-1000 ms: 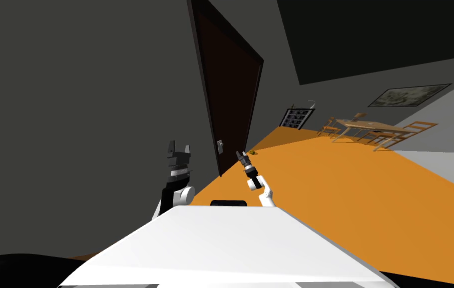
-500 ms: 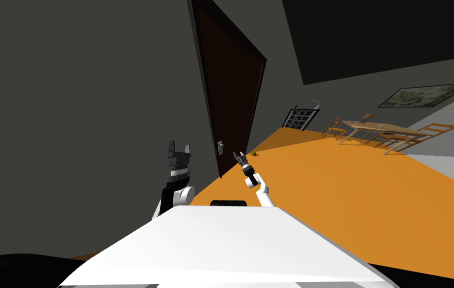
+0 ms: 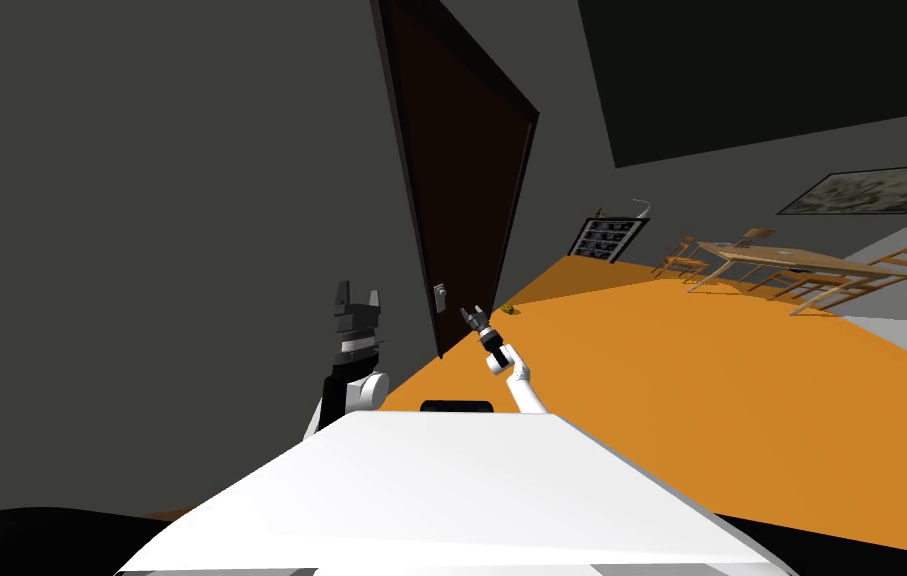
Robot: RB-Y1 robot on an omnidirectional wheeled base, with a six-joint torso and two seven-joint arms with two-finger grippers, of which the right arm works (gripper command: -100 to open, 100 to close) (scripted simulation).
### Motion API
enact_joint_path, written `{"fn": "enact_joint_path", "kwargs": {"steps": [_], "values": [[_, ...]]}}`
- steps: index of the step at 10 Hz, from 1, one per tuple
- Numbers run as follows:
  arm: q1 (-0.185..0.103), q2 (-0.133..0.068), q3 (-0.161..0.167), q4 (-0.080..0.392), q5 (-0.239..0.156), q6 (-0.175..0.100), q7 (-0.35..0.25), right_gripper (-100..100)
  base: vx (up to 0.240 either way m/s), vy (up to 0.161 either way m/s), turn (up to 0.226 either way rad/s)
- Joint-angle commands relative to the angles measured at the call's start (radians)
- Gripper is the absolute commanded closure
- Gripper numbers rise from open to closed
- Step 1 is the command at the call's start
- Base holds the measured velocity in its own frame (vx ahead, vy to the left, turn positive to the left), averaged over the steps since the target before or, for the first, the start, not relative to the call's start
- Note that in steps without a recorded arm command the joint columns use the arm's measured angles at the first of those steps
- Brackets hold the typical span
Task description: Pull the door open
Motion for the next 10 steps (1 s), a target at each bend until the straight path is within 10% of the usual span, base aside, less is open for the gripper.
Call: {"fn": "enact_joint_path", "kwargs": {"steps": [1,10], "values": [[-0.024,0.004,0.002,0.04,0.018,0.003,0.023,-100,0.052,-0.021,0.027],[-0.131,0.032,0.011,0.215,0.098,0.014,0.129,-100,0.056,-0.026,0.036]]}}
